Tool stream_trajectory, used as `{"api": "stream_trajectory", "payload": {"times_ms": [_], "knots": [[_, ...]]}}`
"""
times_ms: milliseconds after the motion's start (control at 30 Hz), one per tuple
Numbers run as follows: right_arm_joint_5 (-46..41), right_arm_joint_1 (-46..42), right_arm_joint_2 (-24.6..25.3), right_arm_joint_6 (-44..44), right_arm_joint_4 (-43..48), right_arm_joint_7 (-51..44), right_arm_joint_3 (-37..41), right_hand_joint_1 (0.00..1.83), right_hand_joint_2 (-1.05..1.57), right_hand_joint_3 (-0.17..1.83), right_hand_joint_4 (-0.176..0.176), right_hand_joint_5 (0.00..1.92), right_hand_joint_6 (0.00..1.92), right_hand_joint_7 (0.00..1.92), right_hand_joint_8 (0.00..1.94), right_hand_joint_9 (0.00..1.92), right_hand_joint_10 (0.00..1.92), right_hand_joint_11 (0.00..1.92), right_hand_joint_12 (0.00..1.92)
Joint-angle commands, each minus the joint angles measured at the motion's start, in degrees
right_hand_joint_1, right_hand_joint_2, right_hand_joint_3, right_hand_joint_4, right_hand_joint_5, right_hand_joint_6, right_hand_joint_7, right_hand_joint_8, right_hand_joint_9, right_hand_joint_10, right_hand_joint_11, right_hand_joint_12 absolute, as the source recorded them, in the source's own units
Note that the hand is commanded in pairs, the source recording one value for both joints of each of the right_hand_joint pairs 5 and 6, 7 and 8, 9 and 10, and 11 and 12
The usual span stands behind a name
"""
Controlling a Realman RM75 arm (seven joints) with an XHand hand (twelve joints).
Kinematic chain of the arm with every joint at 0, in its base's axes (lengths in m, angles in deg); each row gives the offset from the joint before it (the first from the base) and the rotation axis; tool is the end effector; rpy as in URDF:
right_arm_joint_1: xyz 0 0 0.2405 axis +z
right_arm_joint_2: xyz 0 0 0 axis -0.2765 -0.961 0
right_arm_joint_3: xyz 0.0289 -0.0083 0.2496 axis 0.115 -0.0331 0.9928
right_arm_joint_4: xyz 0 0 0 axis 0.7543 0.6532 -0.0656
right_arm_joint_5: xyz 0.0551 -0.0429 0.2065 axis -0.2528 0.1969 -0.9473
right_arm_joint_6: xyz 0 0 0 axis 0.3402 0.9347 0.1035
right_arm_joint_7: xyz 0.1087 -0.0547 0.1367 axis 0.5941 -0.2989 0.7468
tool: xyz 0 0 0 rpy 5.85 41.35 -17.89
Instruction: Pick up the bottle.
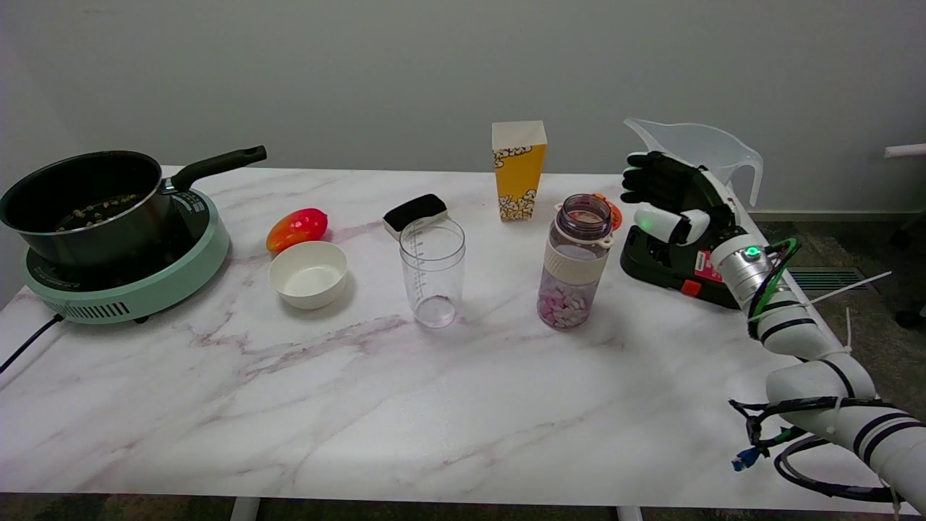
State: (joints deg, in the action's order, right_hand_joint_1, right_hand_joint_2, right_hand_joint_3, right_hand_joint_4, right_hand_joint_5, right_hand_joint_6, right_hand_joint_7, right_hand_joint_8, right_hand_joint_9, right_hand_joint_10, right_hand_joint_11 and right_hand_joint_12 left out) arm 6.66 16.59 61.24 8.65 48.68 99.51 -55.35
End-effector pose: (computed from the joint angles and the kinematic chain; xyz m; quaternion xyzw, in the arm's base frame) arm -0.2547 -0.3710 0.4855 0.5178 -0.3742 0.5494 0.5386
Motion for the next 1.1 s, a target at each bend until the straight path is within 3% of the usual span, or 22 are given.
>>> {"api": "stream_trajectory", "payload": {"times_ms": [33,700,900,1100], "knots": [[0.5,0.5,4.2,2.6,-2.2,-5.2,-1.9,1.2,-0.35,1.23,0.0,0.64,0.64,0.74,0.74,0.69,0.69,0.76,0.76],[0.2,-9.8,0.4,5.4,4.1,0.7,1.0,1.2,-0.42,1.2,0.0,0.45,0.45,0.72,0.72,0.71,0.71,0.8,0.8],[0.2,-11.7,1.0,5.8,5.4,1.2,0.8,1.2,-0.51,1.27,0.0,0.4,0.4,0.69,0.69,0.61,0.61,0.57,0.57],[0.8,-12.8,1.0,6.1,5.9,0.7,0.4,1.18,-0.57,1.23,0.0,0.35,0.35,0.64,0.64,0.5,0.5,0.53,0.53]]}}
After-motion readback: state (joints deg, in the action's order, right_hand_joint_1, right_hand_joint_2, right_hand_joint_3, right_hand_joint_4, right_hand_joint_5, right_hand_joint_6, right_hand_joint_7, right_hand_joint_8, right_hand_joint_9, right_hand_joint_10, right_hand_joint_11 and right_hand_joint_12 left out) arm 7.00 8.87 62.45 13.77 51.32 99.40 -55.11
